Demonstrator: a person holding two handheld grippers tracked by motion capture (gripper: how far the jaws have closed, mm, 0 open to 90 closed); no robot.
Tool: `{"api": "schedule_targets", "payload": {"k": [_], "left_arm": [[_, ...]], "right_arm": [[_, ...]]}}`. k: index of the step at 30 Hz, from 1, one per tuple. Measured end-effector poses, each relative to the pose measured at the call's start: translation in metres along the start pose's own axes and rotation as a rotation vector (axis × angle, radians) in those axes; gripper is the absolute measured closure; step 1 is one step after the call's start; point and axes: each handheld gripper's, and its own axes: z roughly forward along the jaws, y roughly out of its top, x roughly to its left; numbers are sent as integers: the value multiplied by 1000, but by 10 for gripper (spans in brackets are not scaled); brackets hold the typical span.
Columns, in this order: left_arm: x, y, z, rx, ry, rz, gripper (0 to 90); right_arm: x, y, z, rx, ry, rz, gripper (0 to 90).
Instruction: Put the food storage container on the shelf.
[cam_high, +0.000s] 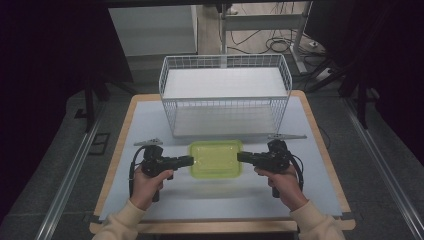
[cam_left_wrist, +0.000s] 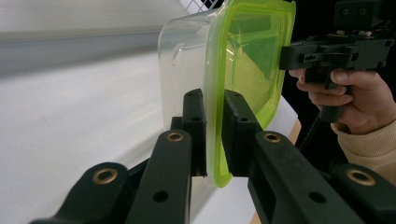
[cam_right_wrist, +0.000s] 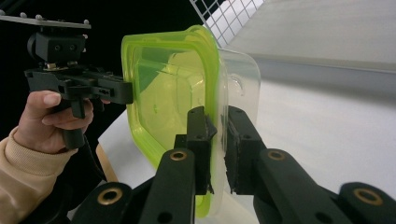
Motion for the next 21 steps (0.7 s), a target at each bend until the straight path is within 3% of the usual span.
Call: {"api": "schedule_targets", "payload": {"k": [21], "left_arm": [[-13,29,-9,-34,-7,42,813]], "right_arm": [[16,30,-14,-36,-15,-54,812]]}}
